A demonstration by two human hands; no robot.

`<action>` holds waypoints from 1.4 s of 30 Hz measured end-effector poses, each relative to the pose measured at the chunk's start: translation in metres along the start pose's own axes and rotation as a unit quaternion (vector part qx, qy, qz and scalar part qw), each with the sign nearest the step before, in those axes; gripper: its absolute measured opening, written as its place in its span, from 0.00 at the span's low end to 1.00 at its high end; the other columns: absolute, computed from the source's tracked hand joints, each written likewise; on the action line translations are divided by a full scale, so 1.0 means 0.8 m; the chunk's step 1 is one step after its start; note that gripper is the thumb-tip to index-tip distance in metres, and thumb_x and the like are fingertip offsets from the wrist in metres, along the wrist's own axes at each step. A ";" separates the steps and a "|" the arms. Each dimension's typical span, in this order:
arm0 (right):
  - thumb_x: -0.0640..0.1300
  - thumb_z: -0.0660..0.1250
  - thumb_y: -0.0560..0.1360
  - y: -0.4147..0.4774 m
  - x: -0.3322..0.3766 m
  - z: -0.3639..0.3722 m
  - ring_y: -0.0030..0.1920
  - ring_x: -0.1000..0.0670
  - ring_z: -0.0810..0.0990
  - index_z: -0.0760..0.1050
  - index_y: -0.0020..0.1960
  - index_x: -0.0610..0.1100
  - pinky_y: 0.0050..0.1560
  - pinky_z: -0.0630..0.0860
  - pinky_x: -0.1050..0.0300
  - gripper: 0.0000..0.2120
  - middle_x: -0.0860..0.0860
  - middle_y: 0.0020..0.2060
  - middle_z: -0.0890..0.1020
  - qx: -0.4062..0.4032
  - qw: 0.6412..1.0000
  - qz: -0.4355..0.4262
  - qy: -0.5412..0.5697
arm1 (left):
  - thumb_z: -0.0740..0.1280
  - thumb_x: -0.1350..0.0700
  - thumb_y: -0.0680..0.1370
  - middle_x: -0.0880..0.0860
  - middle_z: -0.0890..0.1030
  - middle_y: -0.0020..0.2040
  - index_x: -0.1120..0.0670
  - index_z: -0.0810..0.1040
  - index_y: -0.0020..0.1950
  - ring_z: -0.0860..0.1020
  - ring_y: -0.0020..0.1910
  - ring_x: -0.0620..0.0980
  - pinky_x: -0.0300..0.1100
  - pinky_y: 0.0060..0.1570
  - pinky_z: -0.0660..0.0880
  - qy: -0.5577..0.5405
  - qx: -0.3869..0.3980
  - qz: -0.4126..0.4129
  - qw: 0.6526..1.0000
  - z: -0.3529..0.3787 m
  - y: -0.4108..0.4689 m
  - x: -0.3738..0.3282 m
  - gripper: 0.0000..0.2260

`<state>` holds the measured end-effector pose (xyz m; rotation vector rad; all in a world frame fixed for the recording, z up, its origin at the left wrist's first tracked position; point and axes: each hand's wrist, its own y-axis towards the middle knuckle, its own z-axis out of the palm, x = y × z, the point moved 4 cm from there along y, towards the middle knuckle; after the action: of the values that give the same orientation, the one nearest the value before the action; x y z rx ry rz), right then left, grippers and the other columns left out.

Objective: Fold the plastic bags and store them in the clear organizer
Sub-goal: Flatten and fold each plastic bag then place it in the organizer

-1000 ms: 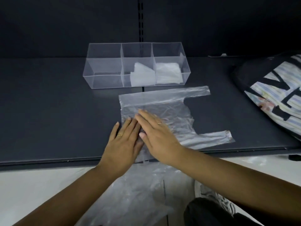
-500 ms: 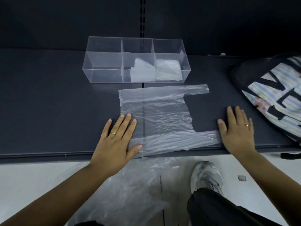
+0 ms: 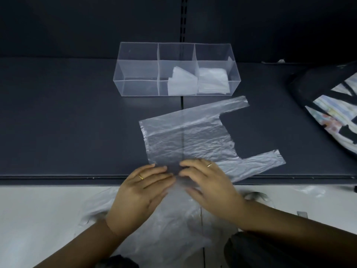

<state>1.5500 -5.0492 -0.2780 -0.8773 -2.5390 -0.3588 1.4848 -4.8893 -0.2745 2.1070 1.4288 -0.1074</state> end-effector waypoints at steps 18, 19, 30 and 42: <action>0.46 0.70 0.75 0.004 -0.206 -0.111 0.35 0.54 0.74 0.81 0.38 0.44 0.40 0.71 0.64 0.08 0.50 0.34 0.81 -0.115 0.890 0.370 0.240 | 0.71 0.50 0.74 0.46 0.85 0.38 0.52 0.85 0.41 0.80 0.39 0.38 0.36 0.47 0.74 -0.310 0.047 -0.498 0.809 -0.045 0.058 0.150 0.07; 0.47 0.71 0.74 0.008 -0.215 -0.107 0.36 0.54 0.75 0.82 0.38 0.44 0.42 0.71 0.61 0.08 0.50 0.35 0.81 -0.126 0.887 0.385 0.221 | 0.72 0.50 0.74 0.46 0.83 0.34 0.52 0.85 0.39 0.78 0.33 0.36 0.35 0.43 0.72 -0.289 0.036 -0.501 0.815 -0.039 0.063 0.156 0.07; 0.53 0.72 0.72 0.031 -0.226 -0.105 0.33 0.52 0.76 0.78 0.33 0.45 0.32 0.68 0.60 0.14 0.49 0.31 0.80 -0.154 0.893 0.419 0.054 | 0.71 0.59 0.74 0.55 0.77 0.46 0.57 0.79 0.48 0.75 0.46 0.55 0.44 0.49 0.71 0.070 -0.075 -0.323 0.941 -0.034 0.084 0.131 0.05; 0.35 0.66 0.71 0.110 -0.056 -0.065 0.56 0.45 0.74 0.76 0.58 0.43 0.59 0.70 0.52 0.16 0.44 0.56 0.74 -0.191 0.971 0.143 -0.017 | 0.32 0.35 0.76 0.51 0.38 0.78 0.54 0.37 0.77 0.37 0.77 0.48 0.47 0.75 0.35 0.176 0.220 -0.194 0.940 0.048 0.053 0.093 0.35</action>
<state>1.6539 -5.0243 -0.2444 -1.3826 -2.3620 -0.7580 1.5625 -4.8582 -0.3161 2.2328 2.2013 -0.2315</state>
